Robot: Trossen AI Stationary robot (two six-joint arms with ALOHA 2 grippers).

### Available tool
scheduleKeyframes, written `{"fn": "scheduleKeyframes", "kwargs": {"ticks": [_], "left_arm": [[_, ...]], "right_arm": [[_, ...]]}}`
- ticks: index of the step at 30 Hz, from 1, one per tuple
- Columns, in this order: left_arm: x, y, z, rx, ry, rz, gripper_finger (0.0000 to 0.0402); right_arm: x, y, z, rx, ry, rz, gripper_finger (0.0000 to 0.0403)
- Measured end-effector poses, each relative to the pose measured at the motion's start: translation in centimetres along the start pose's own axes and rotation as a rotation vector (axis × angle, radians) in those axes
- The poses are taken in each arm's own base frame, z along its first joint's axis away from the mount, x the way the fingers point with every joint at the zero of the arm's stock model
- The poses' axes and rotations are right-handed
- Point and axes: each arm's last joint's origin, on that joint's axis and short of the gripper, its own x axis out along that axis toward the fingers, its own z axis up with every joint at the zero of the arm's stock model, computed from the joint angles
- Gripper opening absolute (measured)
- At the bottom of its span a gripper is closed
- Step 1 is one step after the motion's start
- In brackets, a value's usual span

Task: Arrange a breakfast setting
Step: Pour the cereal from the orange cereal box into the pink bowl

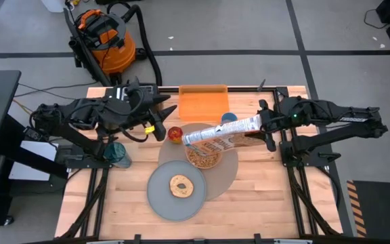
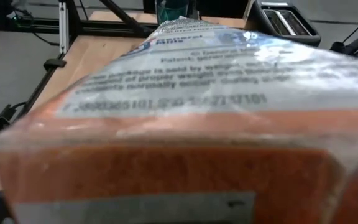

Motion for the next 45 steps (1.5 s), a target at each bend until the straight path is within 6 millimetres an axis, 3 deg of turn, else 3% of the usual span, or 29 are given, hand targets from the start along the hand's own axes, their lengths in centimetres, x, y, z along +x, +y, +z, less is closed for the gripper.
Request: {"fn": "scheduleKeyframes", "kwargs": {"ticks": [10, 15, 21, 30, 45], "left_arm": [[-0.1, -0.1, 0.2, -0.016, -0.013, -0.007, 0.0188], [-0.1, -0.1, 0.3, -0.025, -0.021, -0.009, 0.0188], [-0.1, -0.1, 0.3, -0.031, -0.027, -0.011, 0.0188], [-0.1, -0.2, 0.7, -0.049, -0.052, -0.017, 0.0188], [-0.2, -0.4, 1.0, -0.083, -0.069, -0.078, 0.0188]], "right_arm": [[1.2, -0.1, -0.6, 0.021, -0.005, -0.028, 0.0204], [-0.9, 0.0, 0.1, 0.044, -0.064, -0.023, 0.0204], [-3.4, 0.1, -0.4, 0.077, -0.133, 0.002, 0.0204], [-5.2, 0.3, -3.6, 0.149, -0.160, -0.019, 0.0204], [-5.3, 0.5, -9.0, 0.306, -0.343, 0.000, 0.0204]]}}
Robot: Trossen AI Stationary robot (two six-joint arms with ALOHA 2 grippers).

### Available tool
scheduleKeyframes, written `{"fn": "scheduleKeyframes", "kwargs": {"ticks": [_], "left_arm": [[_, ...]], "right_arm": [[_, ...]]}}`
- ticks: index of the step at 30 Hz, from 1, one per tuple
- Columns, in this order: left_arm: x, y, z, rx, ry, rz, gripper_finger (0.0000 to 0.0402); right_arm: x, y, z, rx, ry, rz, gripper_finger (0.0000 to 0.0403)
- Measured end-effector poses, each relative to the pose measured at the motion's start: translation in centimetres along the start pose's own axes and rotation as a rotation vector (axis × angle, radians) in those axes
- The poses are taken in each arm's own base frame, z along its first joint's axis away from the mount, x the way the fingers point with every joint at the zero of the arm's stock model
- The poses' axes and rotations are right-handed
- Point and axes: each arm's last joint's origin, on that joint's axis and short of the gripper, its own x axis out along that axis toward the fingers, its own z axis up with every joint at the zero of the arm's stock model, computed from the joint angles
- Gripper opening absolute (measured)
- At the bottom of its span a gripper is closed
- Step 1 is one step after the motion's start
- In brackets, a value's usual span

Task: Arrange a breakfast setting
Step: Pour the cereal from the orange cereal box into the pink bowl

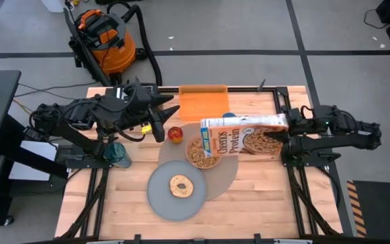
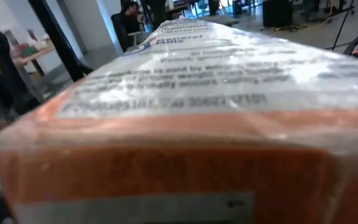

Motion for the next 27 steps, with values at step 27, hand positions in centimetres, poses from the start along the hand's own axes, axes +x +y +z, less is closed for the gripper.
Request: {"fn": "scheduleKeyframes", "kwargs": {"ticks": [27], "left_arm": [[-2.0, -1.3, 2.2, 0.045, -0.177, -0.137, 0.0188]], "right_arm": [[-4.7, -0.1, 0.3, 0.093, -0.266, 0.036, 0.0204]]}}
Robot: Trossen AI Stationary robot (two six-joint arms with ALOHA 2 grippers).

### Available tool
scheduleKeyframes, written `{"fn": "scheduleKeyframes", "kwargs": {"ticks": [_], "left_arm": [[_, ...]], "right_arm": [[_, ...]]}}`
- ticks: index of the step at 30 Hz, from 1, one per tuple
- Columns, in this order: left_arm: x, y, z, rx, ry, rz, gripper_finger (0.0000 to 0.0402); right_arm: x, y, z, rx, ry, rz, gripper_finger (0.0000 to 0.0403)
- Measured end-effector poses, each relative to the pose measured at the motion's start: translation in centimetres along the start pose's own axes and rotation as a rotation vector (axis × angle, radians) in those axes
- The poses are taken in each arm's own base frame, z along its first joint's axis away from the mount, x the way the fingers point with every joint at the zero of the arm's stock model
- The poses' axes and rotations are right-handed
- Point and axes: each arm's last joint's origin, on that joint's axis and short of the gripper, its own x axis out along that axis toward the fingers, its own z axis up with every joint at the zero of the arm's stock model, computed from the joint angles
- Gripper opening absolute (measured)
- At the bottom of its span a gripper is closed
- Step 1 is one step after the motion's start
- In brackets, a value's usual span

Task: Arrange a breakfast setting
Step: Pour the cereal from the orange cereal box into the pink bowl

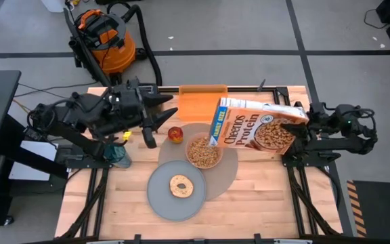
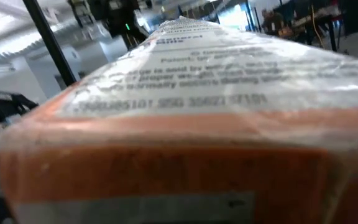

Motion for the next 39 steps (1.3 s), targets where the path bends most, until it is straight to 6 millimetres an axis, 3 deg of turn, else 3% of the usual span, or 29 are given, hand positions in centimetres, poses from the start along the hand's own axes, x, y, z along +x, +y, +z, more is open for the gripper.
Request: {"fn": "scheduleKeyframes", "kwargs": {"ticks": [11, 23, 29, 39], "left_arm": [[0.0, 0.0, 0.0, 0.029, 0.001, -0.001, 0.0188], [0.5, -0.5, -0.1, 0.022, -0.017, -0.026, 0.0188], [3.0, -2.2, -1.6, 0.045, -0.019, -0.034, 0.0188], [9.4, -4.5, -5.6, 0.032, -0.058, 0.021, 0.0188]], "right_arm": [[-0.2, 0.4, 1.0, -0.002, -0.106, 0.049, 0.0204], [-1.1, 1.6, 4.3, -0.024, -0.448, 0.204, 0.0204], [-0.2, 2.0, 5.3, -0.028, -0.687, 0.285, 0.0204], [5.7, 1.9, 3.5, 0.046, -0.783, 0.398, 0.0204]]}}
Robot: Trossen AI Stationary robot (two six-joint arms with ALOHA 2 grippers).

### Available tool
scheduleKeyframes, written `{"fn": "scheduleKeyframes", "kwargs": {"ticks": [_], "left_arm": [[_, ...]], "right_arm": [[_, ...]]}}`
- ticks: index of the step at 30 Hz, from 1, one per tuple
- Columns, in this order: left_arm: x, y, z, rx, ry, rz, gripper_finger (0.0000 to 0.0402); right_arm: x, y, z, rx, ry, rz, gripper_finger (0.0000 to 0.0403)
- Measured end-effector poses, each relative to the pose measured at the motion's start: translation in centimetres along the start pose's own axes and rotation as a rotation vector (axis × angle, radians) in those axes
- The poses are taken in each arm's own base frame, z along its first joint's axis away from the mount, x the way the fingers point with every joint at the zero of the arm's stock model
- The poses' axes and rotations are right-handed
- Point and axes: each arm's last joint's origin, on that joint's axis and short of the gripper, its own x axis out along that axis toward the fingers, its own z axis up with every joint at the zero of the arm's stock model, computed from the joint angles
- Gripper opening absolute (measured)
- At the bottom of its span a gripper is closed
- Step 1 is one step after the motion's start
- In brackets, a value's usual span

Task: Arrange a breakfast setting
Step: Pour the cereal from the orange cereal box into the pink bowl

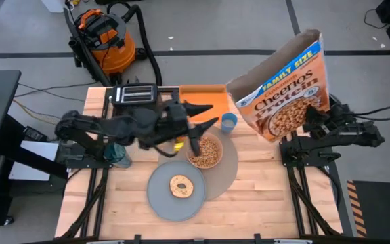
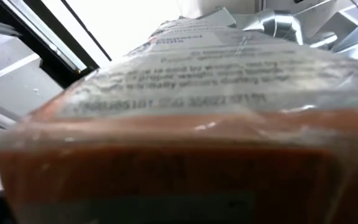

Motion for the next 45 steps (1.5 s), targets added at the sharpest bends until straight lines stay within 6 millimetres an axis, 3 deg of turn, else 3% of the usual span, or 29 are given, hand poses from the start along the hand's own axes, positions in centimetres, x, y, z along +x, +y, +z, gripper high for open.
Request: {"fn": "scheduleKeyframes", "kwargs": {"ticks": [9, 13, 19, 25, 39, 45], "left_arm": [[3.3, -1.6, -3.3, -0.017, -0.001, -0.139, 0.0188], [3.5, -1.4, -3.3, -0.066, -0.002, -0.142, 0.0203], [4.1, -0.7, -3.4, -0.162, 0.007, -0.162, 0.0264], [4.9, -1.3, -3.8, -0.142, -0.051, -0.242, 0.0306], [4.8, -1.5, -3.5, -0.168, -0.070, -0.321, 0.0314], [4.9, -1.2, -3.2, -0.194, -0.106, -0.262, 0.0314]], "right_arm": [[1.2, -0.9, -2.0, 0.007, 0.012, 0.002, 0.0204], [1.2, -0.9, -2.1, 0.015, 0.020, 0.002, 0.0204], [1.3, -0.9, -2.2, 0.007, 0.024, 0.000, 0.0204], [1.3, -1.0, -2.4, 0.001, 0.039, 0.006, 0.0204], [1.3, -1.4, -2.3, -0.066, 0.041, -0.042, 0.0203], [1.4, -1.7, -2.8, -0.094, 0.064, -0.069, 0.0203]]}}
